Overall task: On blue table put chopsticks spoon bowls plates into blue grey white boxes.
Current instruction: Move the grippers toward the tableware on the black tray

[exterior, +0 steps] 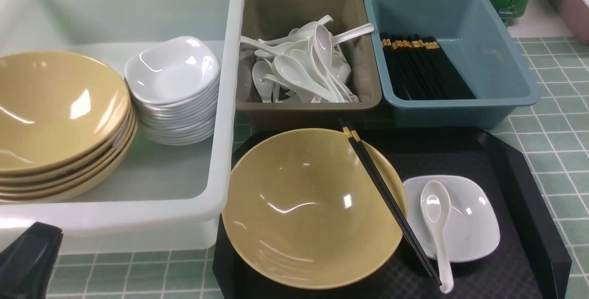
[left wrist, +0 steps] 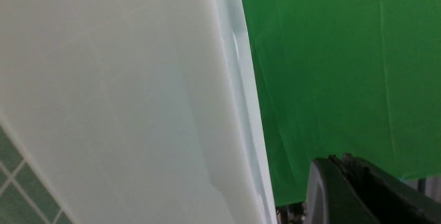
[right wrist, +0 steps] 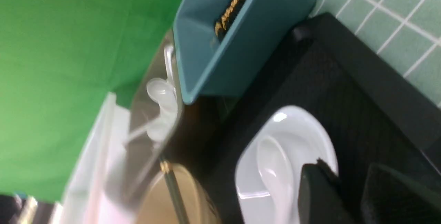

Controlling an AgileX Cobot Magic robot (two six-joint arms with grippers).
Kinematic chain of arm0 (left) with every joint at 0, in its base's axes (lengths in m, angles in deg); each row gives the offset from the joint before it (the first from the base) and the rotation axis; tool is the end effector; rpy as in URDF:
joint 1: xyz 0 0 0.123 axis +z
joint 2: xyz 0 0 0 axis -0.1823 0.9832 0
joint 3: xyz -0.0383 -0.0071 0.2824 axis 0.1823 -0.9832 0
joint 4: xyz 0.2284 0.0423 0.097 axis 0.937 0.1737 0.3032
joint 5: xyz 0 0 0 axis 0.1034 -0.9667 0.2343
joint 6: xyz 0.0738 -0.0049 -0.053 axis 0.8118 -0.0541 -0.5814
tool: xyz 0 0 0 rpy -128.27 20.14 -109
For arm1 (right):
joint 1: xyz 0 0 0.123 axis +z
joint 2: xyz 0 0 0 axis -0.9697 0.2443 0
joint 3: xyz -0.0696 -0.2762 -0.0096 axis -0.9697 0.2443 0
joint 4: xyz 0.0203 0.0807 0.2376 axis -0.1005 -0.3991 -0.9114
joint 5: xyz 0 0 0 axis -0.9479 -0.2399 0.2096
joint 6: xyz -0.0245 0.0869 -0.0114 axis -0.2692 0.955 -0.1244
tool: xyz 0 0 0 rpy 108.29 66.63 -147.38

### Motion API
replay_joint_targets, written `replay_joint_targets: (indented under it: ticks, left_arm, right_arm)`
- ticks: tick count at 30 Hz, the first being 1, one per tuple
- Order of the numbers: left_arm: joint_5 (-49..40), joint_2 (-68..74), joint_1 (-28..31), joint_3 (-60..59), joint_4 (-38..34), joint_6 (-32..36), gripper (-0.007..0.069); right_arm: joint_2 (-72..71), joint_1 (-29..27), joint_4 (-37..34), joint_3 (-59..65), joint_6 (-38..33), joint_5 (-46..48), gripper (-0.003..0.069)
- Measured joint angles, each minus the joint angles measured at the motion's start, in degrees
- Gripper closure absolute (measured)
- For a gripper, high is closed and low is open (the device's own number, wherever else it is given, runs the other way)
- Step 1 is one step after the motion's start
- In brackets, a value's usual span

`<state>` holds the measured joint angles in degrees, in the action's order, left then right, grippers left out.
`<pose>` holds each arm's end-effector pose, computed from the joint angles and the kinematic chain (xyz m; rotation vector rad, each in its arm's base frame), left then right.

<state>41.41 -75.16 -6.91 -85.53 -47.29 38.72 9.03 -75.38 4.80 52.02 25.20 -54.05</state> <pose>0.0531 -0.0155 0.2124 -0.8556 1.4250 -1.0644 0.0518 0.0154 0.1766 0.8425 1.7345 0.8701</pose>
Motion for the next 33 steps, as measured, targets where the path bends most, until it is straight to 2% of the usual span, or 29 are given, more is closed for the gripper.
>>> replay_joint_targets:
  ticks: [2,3,4,7,10,12,15,18,21,25,27,29,30,31,33]
  left_arm:
    - [-1.8,0.0,0.0,4.2,1.5,7.9,0.0623]
    - [-1.8,0.0,0.0,4.8,1.5,8.9,0.0623]
    - [-4.0,0.1,0.0,9.1,4.0,16.7,0.0623]
    - [-9.5,4.1,0.0,17.3,10.5,26.9,0.0623]
    - [-16.8,12.6,0.0,25.6,19.2,29.2,0.0623]
    - [-23.4,19.6,0.0,31.5,26.1,28.9,0.0623]
    - [-33.0,28.2,-0.1,38.9,34.7,27.9,0.0623]
    - [-40.5,34.9,-2.1,45.8,42.0,27.7,0.0623]
    - [-45.8,40.3,-7.0,50.5,47.2,27.6,0.0623]
    - [-49.7,47.2,-14.6,54.2,50.1,27.5,0.0623]
    - [-50.0,49.2,-17.4,54.9,50.2,27.5,0.0623]
    - [-49.8,52.8,-21.7,55.6,50.2,27.5,0.0623]
    - [-49.7,53.3,-22.3,55.6,50.2,27.5,0.0623]
    - [-49.3,55.2,-24.5,55.7,50.2,27.5,0.0623]
    - [-49.0,56.5,-25.8,55.7,50.2,27.5,0.0623]
  right_arm:
    - [0.0,0.9,-2.9,-2.1,-7.9,3.9,0.0423]
    - [0.0,1.0,-3.1,-2.4,-9.7,4.6,0.0423]
    - [0.0,1.7,-4.4,-5.3,-15.8,6.6,0.0423]
    - [3.1,2.5,-4.7,-11.9,-23.7,7.9,0.0435]
    - [11.2,2.9,-4.7,-19.4,-34.5,11.4,0.0491]
    - [19.5,3.0,-4.7,-26.5,-43.5,16.3,0.0551]
    - [28.8,3.0,-4.6,-34.8,-52.5,24.5,0.0613]
    - [39.5,3.0,-4.4,-44.5,-59.5,34.6,0.0622]
    - [47.6,3.9,-3.8,-51.5,-63.0,40.8,0.0622]
    - [55.9,9.3,0.5,-57.8,-63.4,44.1,0.0622]
    - [58.0,11.5,2.9,-59.3,-62.2,44.7,0.0621]
    - [63.5,17.7,10.7,-62.8,-58.0,46.2,0.0621]
    - [64.4,18.7,11.9,-63.3,-56.8,46.6,0.0621]
    - [68.3,22.9,16.7,-65.6,-53.9,47.3,0.0621]
    - [70.9,25.4,18.4,-67.0,-52.4,47.5,0.0621]
